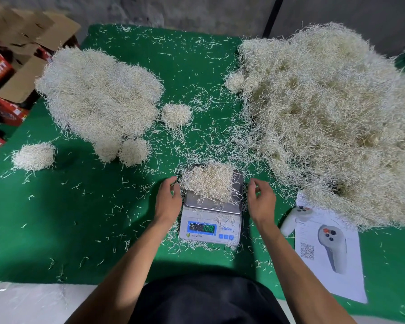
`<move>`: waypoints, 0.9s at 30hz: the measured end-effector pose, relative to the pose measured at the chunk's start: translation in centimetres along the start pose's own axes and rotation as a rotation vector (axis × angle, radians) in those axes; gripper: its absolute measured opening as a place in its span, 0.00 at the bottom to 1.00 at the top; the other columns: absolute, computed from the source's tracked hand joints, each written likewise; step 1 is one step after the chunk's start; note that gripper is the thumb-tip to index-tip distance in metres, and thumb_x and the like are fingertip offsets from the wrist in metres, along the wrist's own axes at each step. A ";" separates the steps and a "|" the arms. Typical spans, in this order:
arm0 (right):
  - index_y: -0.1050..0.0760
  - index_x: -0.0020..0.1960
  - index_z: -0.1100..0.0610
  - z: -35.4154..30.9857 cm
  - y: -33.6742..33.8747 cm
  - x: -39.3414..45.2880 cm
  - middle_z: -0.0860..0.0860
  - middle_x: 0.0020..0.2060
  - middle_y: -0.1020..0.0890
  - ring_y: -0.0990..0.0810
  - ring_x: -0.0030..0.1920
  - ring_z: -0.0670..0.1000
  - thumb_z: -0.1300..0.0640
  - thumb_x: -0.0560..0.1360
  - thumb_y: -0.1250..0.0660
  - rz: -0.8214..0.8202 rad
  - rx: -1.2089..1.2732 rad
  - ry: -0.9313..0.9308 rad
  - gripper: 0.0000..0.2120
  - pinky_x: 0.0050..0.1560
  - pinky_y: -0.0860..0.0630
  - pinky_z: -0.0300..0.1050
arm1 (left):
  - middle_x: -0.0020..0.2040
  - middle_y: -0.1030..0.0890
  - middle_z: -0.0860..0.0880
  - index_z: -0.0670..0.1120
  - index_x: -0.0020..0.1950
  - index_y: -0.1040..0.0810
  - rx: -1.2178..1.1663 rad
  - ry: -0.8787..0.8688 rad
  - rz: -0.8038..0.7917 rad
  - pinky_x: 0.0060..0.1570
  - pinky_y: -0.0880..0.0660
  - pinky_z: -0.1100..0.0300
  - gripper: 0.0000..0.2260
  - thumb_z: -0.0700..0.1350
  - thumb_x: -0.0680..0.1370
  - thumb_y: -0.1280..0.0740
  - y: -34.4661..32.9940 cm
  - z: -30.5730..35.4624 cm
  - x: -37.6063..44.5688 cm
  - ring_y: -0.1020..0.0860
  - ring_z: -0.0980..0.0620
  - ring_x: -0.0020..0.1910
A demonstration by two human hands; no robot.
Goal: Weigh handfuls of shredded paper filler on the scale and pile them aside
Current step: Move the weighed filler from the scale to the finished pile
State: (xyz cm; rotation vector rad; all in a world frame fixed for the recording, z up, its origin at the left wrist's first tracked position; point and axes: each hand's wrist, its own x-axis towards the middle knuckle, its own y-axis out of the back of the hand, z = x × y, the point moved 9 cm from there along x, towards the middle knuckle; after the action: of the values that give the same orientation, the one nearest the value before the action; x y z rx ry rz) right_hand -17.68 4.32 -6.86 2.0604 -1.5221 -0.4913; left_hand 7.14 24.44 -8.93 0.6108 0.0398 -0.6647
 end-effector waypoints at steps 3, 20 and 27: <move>0.24 0.52 0.49 -4.5 -3.8 -0.1 0.47 0.36 0.20 0.21 0.32 0.46 0.43 0.86 0.44 -0.199 0.209 0.014 0.15 0.29 0.22 0.40 | 0.52 0.21 0.59 0.53 0.65 0.25 -0.159 0.037 -0.064 0.52 0.23 0.62 0.10 0.49 0.86 0.42 -1.8 3.4 0.2 0.23 0.62 0.47; 0.26 0.51 0.48 -21.5 -8.8 -0.2 0.43 0.55 0.23 0.26 0.60 0.48 0.41 0.86 0.48 -0.151 0.219 0.485 0.17 0.64 0.31 0.48 | 0.56 0.22 0.55 0.58 0.68 0.27 -0.153 0.193 -0.181 0.64 0.26 0.48 0.20 0.65 0.83 0.47 -0.1 9.9 5.2 0.21 0.53 0.55; 0.26 0.71 0.51 -23.0 -9.4 4.8 0.47 0.71 0.24 0.30 0.71 0.48 0.44 0.81 0.42 -0.184 0.044 0.377 0.22 0.76 0.37 0.59 | 0.61 0.22 0.38 0.41 0.64 0.22 -0.922 0.421 -0.294 0.61 0.22 0.51 0.21 0.53 0.80 0.43 0.4 13.0 7.5 0.19 0.42 0.61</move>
State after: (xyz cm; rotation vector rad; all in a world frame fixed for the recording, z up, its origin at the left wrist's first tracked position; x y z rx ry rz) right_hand 4.10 6.45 5.84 2.1876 -1.1396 -0.1223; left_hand 11.35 13.38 0.30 -0.1658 0.7976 -0.7056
